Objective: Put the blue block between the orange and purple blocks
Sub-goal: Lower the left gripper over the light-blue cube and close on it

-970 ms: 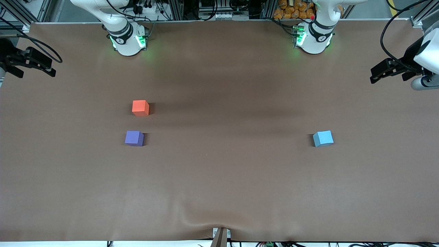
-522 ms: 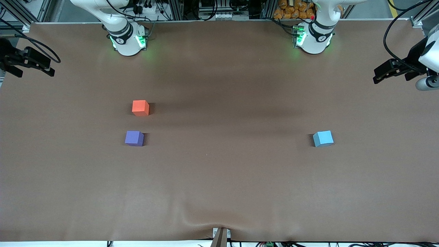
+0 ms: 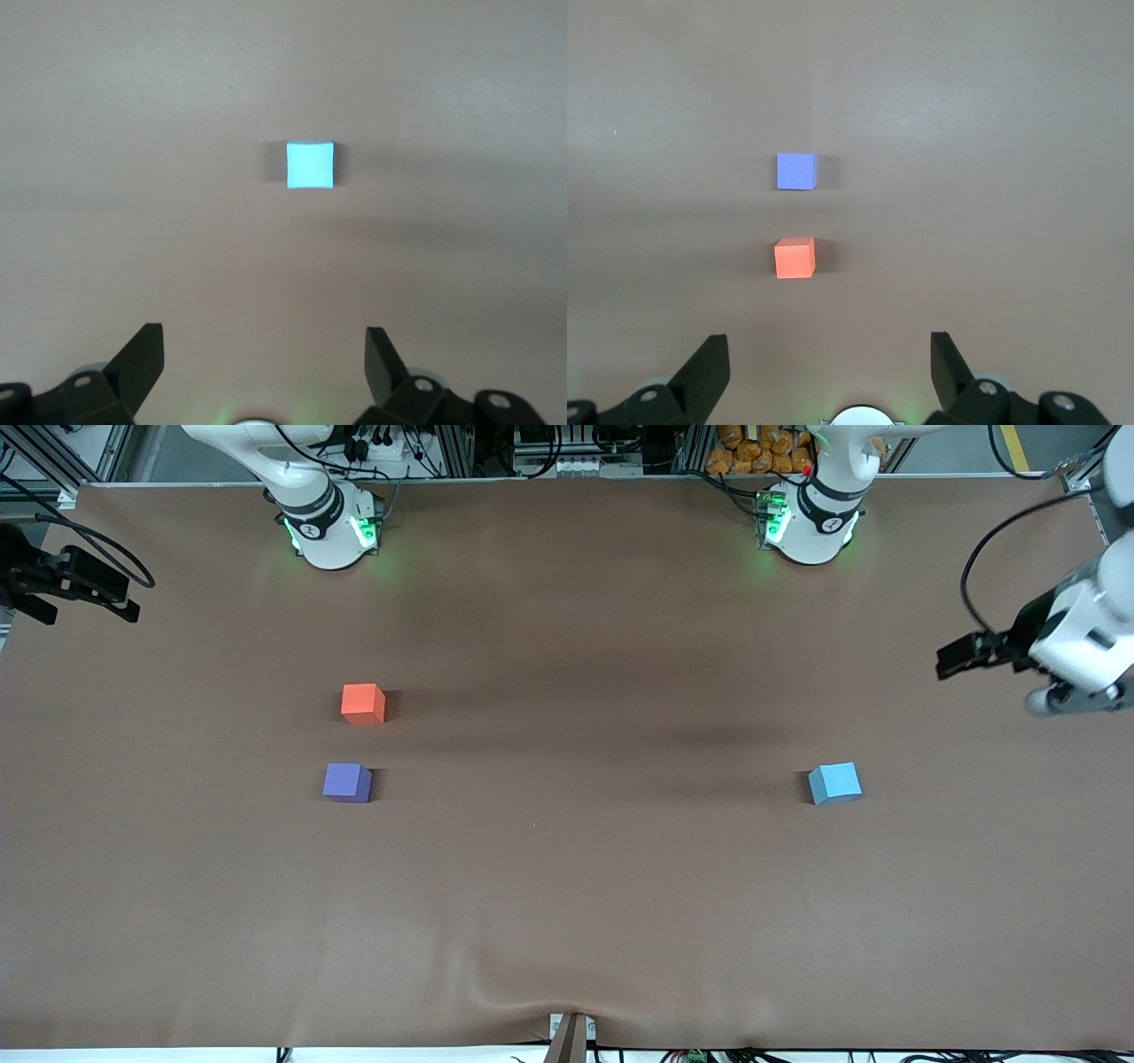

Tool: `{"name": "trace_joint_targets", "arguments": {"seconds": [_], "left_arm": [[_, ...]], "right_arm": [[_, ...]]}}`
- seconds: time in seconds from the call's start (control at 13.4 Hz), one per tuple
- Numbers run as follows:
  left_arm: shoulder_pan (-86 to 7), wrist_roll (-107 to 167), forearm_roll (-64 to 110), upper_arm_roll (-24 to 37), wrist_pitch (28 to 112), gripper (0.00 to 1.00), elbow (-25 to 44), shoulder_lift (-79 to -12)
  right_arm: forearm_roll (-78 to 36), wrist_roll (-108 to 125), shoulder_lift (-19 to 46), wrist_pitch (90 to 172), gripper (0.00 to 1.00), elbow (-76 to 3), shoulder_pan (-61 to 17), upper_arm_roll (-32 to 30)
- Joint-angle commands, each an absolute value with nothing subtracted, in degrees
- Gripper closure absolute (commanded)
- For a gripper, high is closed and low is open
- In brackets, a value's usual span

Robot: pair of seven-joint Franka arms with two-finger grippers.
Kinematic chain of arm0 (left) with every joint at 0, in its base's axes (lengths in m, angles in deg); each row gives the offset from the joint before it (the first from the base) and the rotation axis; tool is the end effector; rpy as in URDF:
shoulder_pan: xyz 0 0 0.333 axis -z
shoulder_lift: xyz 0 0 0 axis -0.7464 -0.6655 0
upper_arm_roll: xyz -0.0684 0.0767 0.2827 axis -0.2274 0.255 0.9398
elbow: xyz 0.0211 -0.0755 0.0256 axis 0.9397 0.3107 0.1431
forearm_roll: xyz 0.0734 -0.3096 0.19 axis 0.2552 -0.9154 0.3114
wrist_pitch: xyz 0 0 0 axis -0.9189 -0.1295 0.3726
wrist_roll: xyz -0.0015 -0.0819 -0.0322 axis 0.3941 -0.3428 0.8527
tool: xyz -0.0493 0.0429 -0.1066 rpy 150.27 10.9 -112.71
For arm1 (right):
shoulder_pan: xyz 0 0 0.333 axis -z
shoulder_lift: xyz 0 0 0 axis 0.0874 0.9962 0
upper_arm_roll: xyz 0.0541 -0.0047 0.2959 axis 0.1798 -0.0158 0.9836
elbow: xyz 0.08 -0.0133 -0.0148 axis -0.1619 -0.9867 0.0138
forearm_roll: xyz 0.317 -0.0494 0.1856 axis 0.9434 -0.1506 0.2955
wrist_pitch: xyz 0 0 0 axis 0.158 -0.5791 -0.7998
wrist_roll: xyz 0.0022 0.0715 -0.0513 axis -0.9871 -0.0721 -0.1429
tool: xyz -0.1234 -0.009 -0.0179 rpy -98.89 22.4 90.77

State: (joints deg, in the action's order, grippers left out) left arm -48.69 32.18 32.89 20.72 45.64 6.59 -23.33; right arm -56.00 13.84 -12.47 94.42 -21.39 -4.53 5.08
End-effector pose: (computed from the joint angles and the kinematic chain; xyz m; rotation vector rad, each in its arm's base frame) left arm 0.5410 -0.0310 0.5130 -3.1037 -0.1395 0.1881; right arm 0.4985 0.0062 0.6406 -3.1126 -0.0029 0.0835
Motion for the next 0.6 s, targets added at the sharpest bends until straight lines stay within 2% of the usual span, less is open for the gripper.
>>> {"name": "trace_joint_targets", "arguments": {"seconds": [0.0, 0.22, 0.52], "left_arm": [[-49.24, 31.10, 33.06, 20.53, 56.24, 0.00, 17.17, -22.26], [-48.72, 31.36, 32.98, 20.36, 70.75, 0.00, 26.94, -24.80], [-48.72, 31.36, 33.15, 20.27, 81.83, 0.00, 33.09, -29.29]], "right_arm": [[-55.12, 14.24, -11.89, 93.50, 0.00, -20.17, -4.58, 4.99], [-55.03, 14.24, -12.33, 93.50, 0.00, -20.35, -3.96, 4.99], [-54.95, 14.24, -12.24, 93.50, 0.00, -20.35, -3.96, 4.99]]}}
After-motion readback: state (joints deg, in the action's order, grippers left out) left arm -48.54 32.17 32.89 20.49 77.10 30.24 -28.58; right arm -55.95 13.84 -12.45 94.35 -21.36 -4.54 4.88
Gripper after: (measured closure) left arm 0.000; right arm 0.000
